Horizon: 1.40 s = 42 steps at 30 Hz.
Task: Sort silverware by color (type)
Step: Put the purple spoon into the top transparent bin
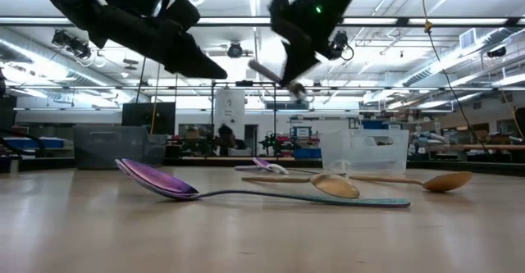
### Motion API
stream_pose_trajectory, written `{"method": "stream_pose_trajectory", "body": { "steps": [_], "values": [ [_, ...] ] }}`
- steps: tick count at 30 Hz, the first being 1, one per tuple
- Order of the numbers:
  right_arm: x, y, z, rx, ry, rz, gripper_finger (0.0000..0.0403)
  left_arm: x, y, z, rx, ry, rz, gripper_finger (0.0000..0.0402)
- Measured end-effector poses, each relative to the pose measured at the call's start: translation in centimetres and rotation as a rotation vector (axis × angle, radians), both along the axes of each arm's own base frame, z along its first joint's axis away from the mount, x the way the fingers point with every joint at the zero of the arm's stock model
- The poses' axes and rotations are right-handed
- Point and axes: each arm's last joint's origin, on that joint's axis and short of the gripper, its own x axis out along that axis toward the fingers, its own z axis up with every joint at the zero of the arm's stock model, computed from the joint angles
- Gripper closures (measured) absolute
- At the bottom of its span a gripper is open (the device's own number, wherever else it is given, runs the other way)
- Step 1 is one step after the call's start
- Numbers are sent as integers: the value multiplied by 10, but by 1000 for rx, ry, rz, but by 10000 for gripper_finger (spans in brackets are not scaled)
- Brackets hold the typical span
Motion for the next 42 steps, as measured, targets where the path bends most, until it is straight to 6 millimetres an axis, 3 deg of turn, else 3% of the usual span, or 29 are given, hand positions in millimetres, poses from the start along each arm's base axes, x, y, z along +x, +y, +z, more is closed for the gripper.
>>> {"method": "stream_pose_trajectory", "body": {
  "steps": [10,19,36,42],
  "values": [
    [19,48,41,-250,-311,236,395,4,-4,11,-165,-137,-102,242],
    [22,81,57,-432,-397,304,395,8,-21,23,-228,-258,-221,242],
    [23,92,66,-467,-481,359,395,10,-28,33,-234,-378,-159,242],
    [24,93,66,-466,-482,391,395,10,-29,38,-226,-425,-169,277]
  ]
}}
